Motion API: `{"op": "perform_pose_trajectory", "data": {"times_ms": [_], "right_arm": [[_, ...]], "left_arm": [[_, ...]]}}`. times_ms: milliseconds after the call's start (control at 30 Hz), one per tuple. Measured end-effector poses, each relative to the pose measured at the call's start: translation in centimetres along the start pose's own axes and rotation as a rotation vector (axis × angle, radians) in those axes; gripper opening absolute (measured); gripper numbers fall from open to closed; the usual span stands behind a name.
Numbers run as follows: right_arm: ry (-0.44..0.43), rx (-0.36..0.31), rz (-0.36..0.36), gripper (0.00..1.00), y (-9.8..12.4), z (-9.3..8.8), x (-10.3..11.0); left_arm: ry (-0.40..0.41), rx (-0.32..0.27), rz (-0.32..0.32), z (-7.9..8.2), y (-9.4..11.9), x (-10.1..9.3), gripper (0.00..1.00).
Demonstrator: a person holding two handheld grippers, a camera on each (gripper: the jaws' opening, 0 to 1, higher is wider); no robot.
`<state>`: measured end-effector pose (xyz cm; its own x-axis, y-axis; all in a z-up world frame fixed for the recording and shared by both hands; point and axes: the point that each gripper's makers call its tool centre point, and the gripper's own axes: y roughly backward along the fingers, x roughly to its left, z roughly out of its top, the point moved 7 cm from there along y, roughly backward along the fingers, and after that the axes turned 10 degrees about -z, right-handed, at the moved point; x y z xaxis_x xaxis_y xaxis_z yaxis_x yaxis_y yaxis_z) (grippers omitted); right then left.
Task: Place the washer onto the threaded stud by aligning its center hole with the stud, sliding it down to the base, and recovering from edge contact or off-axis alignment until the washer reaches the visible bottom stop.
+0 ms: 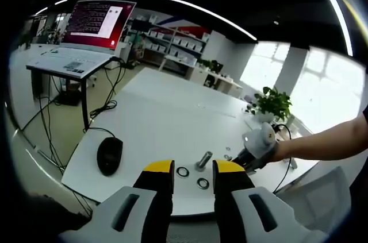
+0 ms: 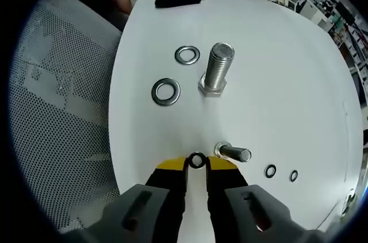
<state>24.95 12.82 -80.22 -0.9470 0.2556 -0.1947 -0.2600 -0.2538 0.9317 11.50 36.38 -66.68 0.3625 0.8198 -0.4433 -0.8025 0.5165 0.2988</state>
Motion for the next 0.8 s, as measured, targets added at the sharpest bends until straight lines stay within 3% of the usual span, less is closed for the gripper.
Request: {"op": "perform_pose_trajectory", "data": {"times_ms": [333, 500, 800], "right_arm": [[-0.024, -0.017, -0.008, 0.14, 0.14, -0.16, 0.12], [0.006, -0.023, -0.012, 0.15, -0.11, -0.28, -0.11], [0.004, 0.003, 0.001, 0.14, -0.18, -0.06, -0.26]], "left_arm": [[-0.003, 0.005, -0.003, -0.01, 0.0, -0.16, 0.24], [-0.005, 0.006, -0.005, -0.04, 0.03, -0.22, 0.25], [-0.018, 0.02, -0.007, -0.15, 0.01, -0.17, 0.24]]}}
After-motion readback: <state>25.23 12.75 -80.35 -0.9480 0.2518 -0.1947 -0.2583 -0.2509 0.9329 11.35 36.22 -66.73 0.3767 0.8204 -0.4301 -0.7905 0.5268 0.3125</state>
